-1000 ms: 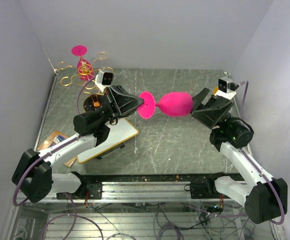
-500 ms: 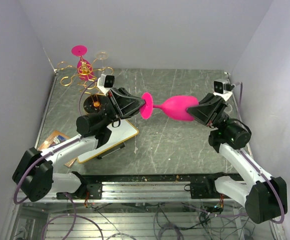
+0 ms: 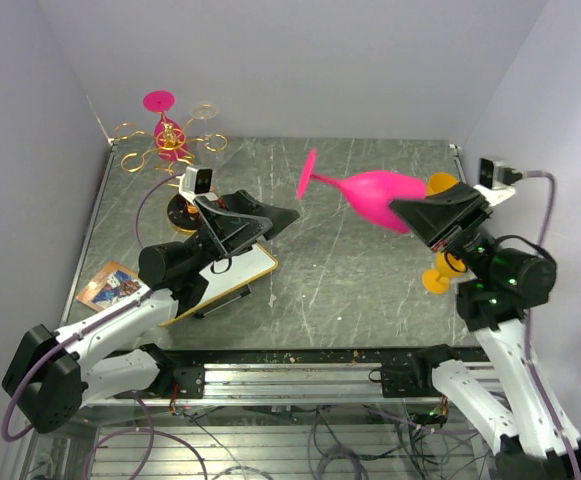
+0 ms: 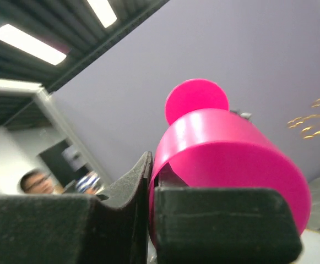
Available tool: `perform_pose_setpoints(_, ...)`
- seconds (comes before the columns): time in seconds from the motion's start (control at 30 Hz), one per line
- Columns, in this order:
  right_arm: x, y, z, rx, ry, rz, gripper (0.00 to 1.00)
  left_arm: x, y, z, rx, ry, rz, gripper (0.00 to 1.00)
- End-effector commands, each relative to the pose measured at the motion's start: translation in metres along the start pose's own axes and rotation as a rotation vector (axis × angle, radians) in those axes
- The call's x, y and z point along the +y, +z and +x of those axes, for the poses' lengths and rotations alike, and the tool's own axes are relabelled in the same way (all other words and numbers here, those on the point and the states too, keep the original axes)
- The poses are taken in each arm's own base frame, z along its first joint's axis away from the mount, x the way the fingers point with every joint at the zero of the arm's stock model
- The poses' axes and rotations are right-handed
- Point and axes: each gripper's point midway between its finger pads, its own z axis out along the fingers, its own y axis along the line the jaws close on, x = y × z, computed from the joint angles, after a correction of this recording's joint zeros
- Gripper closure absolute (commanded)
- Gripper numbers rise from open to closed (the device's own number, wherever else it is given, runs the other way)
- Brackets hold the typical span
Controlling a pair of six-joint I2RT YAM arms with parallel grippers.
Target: Take the wine glass off the wine glass rack
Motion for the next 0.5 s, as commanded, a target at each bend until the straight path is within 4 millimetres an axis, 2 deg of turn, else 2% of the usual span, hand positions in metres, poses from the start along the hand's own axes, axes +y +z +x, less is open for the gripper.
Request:
perform_pose_setpoints(0.0, -0.07, -0.03, -0.032, -0.2, -0.02, 0.577, 1.0, 0.019, -0.012, -0.002, -0.046, 0.04, -0.094, 0.0)
perform_pose_setpoints(0.03, -0.078, -0.044, -0.036, -0.24, -0.018, 0.669, 1.0, 0.027, -0.016, 0.0, -0.046, 0.036, -0.129, 0.0)
perform_pose_setpoints(0.07, -0.073, -0.05, -0.046, -0.296, -0.029, 0.713, 1.0, 0.032, -0.018, 0.0, -0.046, 0.037, -0.157, 0.0)
perform_pose_setpoints(0.17, -0.087, -0.079, -0.062, -0.416, -0.023, 0.91, 1.0, 0.04, -0.025, 0.001, -0.054, 0.038, -0.21, 0.0)
perform_pose_setpoints(0.3, -0.119, -0.118, -0.058, -0.443, 0.025, 1.192, 1.0, 0.045, -0.027, 0.0, -0.058, 0.045, -0.24, 0.01)
perform_pose_setpoints(0.47, -0.168, -0.155, -0.032, -0.361, 0.043, 1.406, 1.0, 0.044, -0.025, 0.0, -0.046, 0.068, -0.259, 0.02)
